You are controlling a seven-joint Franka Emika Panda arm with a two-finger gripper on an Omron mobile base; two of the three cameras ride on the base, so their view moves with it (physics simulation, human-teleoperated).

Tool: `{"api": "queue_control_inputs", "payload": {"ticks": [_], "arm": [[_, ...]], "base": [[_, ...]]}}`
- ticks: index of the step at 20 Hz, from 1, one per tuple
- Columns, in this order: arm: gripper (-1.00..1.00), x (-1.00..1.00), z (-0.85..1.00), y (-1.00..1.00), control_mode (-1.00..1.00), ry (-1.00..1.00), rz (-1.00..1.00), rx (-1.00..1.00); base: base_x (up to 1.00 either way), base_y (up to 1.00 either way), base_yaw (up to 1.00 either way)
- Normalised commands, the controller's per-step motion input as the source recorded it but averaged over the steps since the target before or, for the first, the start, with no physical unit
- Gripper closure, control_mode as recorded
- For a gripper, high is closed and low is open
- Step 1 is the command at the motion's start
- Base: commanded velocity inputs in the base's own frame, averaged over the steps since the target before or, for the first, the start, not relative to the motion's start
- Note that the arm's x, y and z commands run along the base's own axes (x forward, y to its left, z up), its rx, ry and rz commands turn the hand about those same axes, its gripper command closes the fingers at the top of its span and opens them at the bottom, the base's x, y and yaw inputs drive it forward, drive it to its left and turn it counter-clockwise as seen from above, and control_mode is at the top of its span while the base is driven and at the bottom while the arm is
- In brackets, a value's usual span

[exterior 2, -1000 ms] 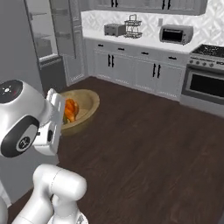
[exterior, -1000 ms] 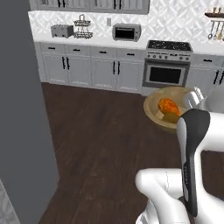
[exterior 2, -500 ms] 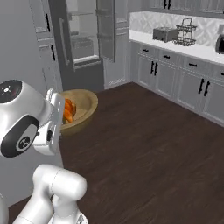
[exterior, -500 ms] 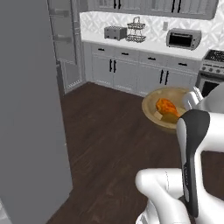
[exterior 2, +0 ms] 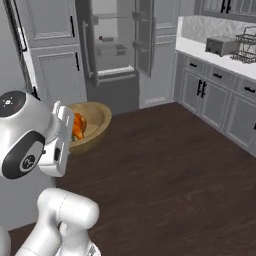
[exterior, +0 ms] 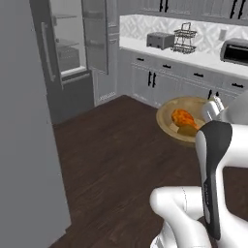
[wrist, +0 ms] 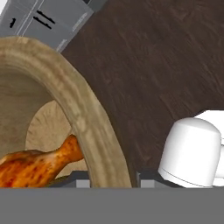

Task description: Pick the chicken drumstick and avocado from their plates and place them in the bowl. Then put the bowl in the fridge.

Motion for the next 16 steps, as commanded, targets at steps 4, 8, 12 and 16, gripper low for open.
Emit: {"api": "queue_control_inputs", "payload": {"ticks": [4,8,12,16], "arm": [[1.0,0.0,0.0,0.0,1.0,0.0,0.0,0.0],[1.0,0.0,0.0,0.0,1.0,0.0,0.0,0.0],[1.0,0.0,0.0,0.0,1.0,0.0,0.0,0.0],[1.0,0.0,0.0,0.0,1.0,0.0,0.0,0.0]], "base": [[1.0,-1.0,0.35],[1.0,-0.98,0.38],[1.0,-0.88,0.38],[1.0,-0.84,0.47]]}}
